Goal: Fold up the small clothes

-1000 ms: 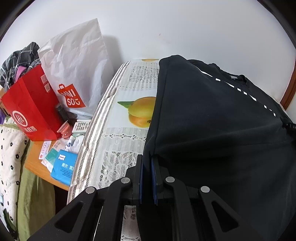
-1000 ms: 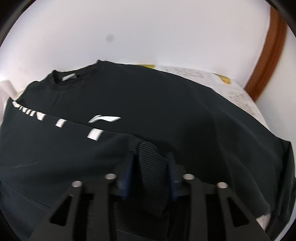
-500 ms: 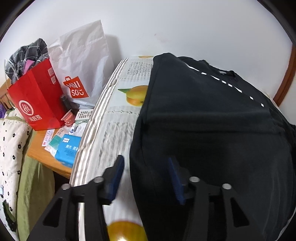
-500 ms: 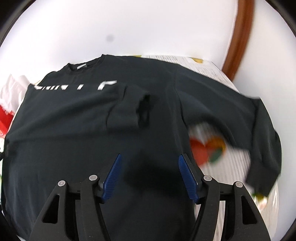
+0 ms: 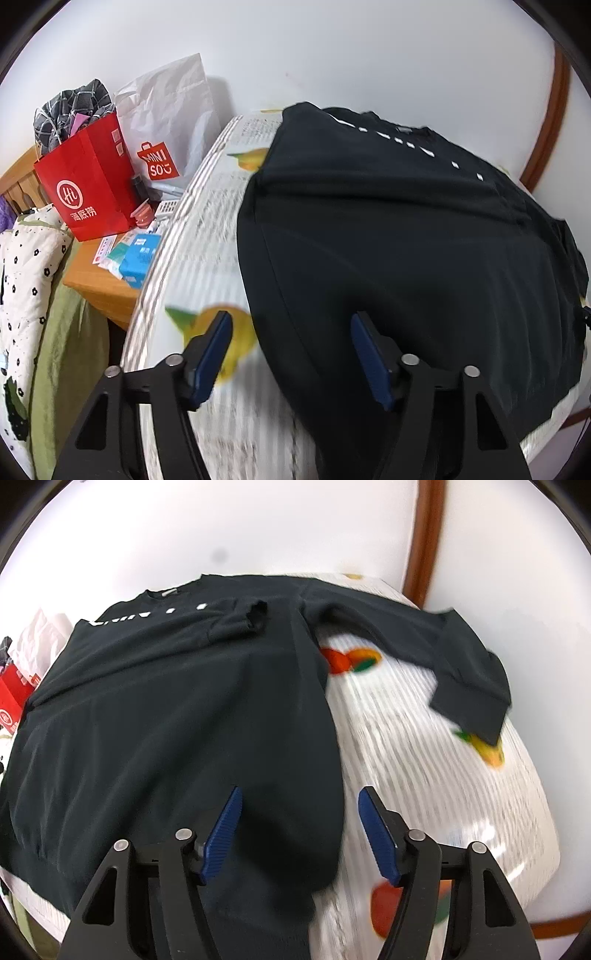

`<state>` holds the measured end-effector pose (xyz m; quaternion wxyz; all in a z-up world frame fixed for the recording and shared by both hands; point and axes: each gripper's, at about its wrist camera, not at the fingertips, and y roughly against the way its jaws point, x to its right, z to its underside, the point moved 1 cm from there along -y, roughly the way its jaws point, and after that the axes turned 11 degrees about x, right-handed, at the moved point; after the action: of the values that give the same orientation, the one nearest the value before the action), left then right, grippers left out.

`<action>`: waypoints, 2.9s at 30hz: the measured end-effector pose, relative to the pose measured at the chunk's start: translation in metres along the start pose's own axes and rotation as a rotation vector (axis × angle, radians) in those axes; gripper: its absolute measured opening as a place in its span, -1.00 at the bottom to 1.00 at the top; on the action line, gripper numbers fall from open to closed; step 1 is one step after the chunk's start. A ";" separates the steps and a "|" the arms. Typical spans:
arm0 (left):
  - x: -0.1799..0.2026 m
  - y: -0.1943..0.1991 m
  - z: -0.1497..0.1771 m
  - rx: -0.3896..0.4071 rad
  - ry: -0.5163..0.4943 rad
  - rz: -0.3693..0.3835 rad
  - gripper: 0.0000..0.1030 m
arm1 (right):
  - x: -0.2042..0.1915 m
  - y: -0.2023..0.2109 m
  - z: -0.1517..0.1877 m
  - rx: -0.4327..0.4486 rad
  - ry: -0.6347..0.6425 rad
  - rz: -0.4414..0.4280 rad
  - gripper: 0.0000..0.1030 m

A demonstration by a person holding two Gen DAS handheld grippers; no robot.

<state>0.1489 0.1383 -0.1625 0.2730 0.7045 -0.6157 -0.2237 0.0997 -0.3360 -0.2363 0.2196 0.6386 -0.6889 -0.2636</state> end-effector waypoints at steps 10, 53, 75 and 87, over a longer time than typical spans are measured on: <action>0.014 0.020 0.048 -0.067 0.035 0.114 0.35 | 0.004 0.014 0.049 -0.028 -0.046 -0.077 0.33; 0.035 0.026 0.021 -0.014 -0.018 0.024 -0.02 | 0.077 0.022 -0.004 0.111 -0.094 0.090 0.17; 0.046 -0.041 -0.014 -0.046 -0.008 0.002 0.28 | 0.141 -0.110 -0.063 0.025 -0.151 0.251 0.24; 0.040 -0.050 -0.009 -0.065 0.006 0.021 0.28 | 0.134 -0.115 -0.071 0.015 -0.098 0.355 -0.80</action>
<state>0.1980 0.1048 -0.1878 0.3000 0.6893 -0.6146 -0.2388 0.2214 -0.4804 -0.2603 0.2240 0.4951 -0.8025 -0.2464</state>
